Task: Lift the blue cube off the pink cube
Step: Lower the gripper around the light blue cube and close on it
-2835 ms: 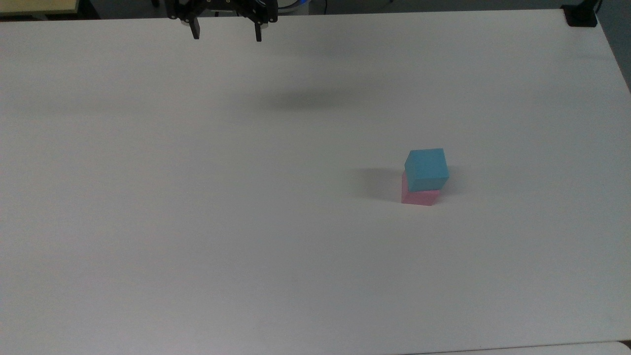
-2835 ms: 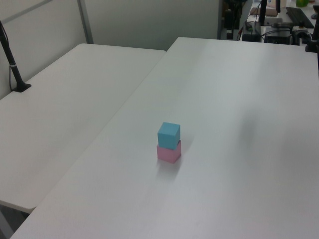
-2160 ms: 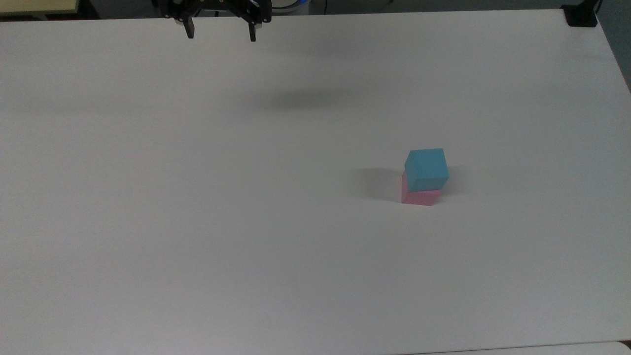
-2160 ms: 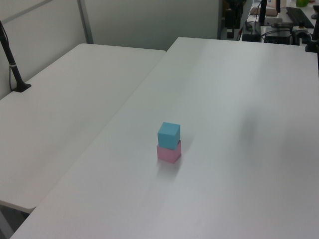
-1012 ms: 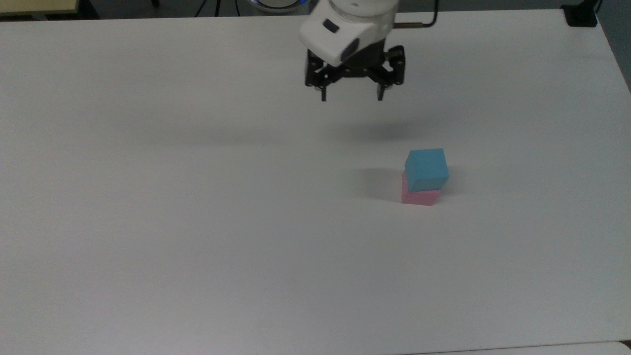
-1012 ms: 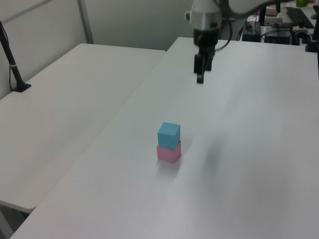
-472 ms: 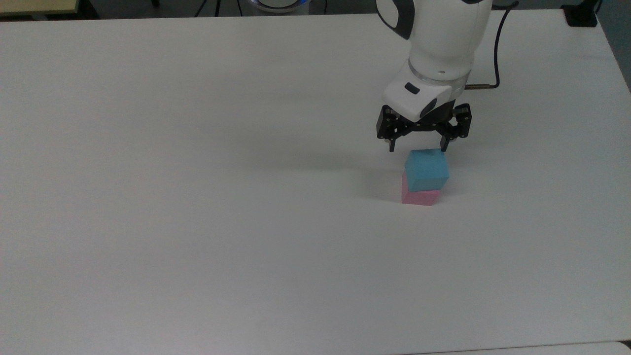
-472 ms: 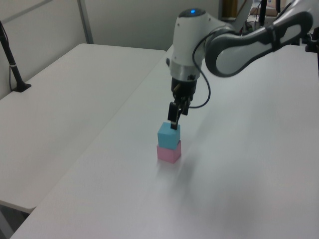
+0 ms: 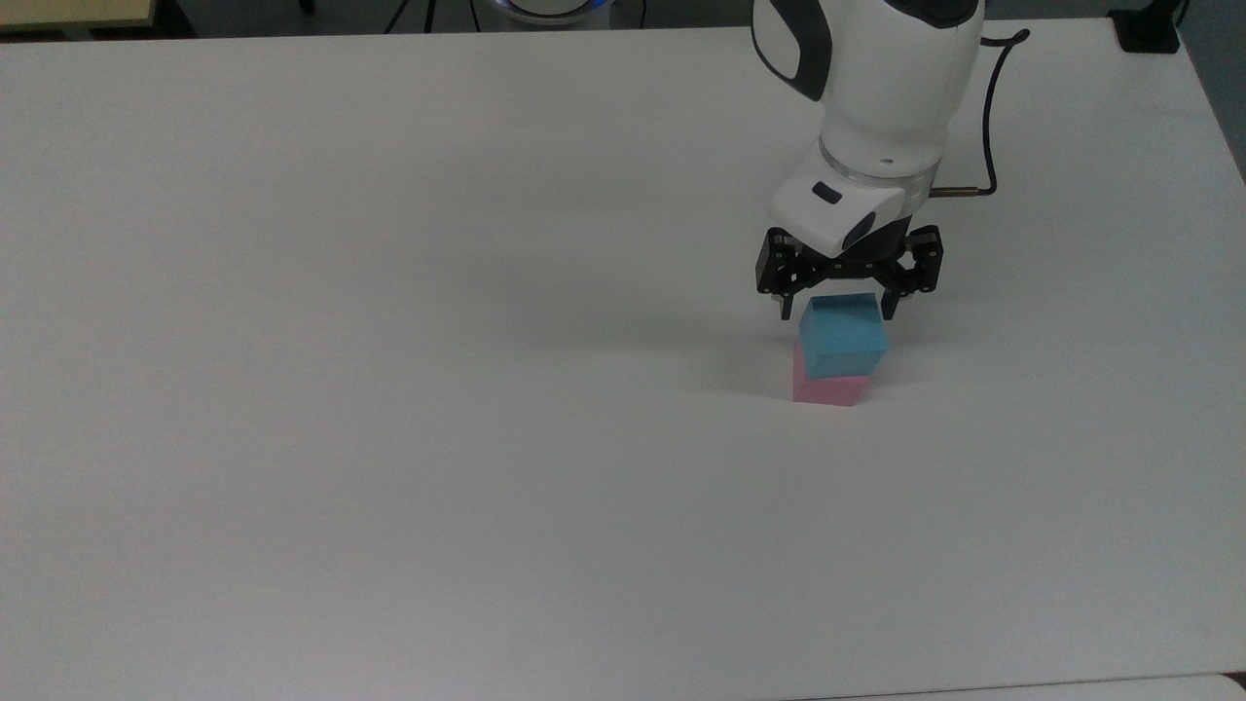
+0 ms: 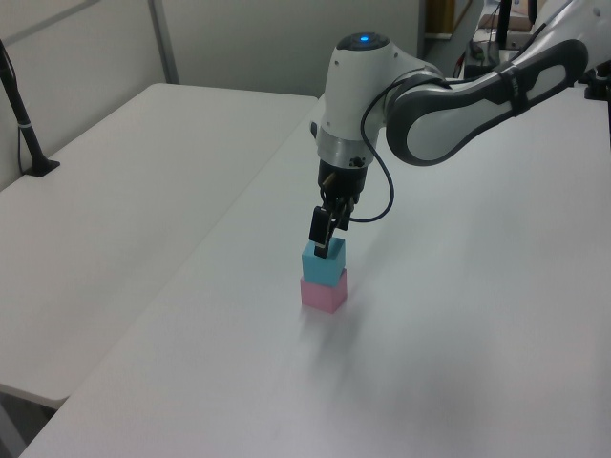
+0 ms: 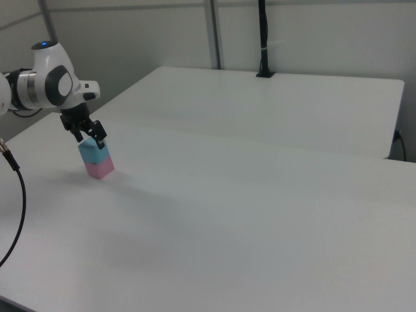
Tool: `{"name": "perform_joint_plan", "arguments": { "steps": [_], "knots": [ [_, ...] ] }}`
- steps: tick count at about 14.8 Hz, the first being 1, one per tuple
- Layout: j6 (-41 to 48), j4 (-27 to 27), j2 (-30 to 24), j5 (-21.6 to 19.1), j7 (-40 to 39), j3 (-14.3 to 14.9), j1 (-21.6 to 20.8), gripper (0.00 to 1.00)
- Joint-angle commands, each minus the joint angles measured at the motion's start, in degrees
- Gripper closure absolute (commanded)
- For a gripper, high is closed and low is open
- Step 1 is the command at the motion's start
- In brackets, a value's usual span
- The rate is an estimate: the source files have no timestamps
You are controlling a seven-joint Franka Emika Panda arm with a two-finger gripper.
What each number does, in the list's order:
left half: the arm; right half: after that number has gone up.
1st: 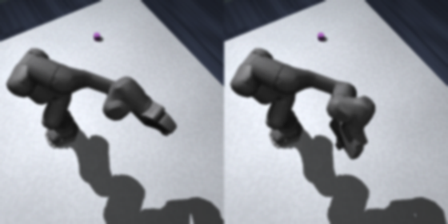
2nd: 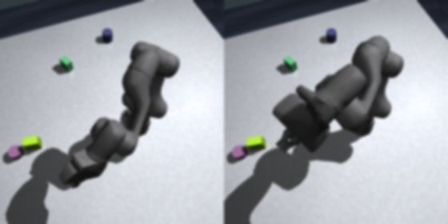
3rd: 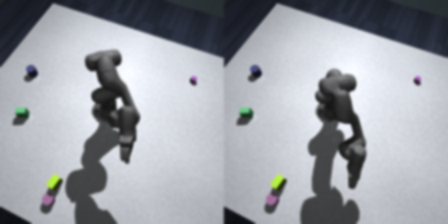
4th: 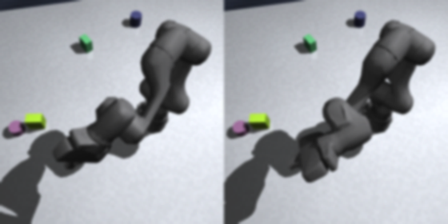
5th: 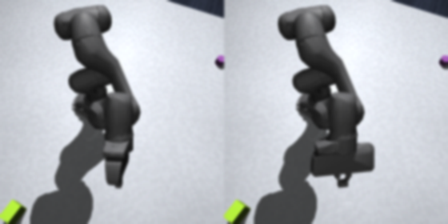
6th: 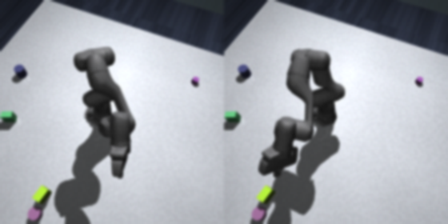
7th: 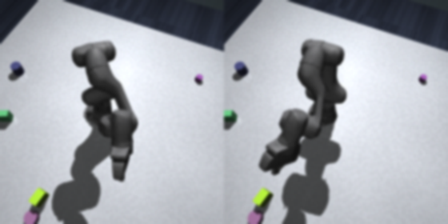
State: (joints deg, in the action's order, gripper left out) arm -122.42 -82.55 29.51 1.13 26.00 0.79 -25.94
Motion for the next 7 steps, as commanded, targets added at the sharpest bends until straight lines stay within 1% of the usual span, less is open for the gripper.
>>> {"name": "perform_joint_plan", "arguments": {
  "steps": [1, 2, 3, 4, 5, 7],
  "knots": [
    [-0.9, 0.8, 1.5, 1.4, 1.9, 0.8, -2.2, 0.0],
    [-0.9, 0.8, 1.7, 1.9, 2.4, 0.9, -2.3, 0.0],
    [-0.9, 0.8, 1.7, 3.2, 2.4, 0.9, -2.3, 0.0],
    [-0.9, 0.6, 1.7, 4.6, 2.4, 0.8, -2.3, 0.03],
    [-0.8, 0.5, 1.7, 5.4, 2.4, 0.8, -2.3, 0.1],
    [-0.8, 0.6, 1.6, 5.6, 2.2, 0.9, -1.8, 0.46]
  ]
}}
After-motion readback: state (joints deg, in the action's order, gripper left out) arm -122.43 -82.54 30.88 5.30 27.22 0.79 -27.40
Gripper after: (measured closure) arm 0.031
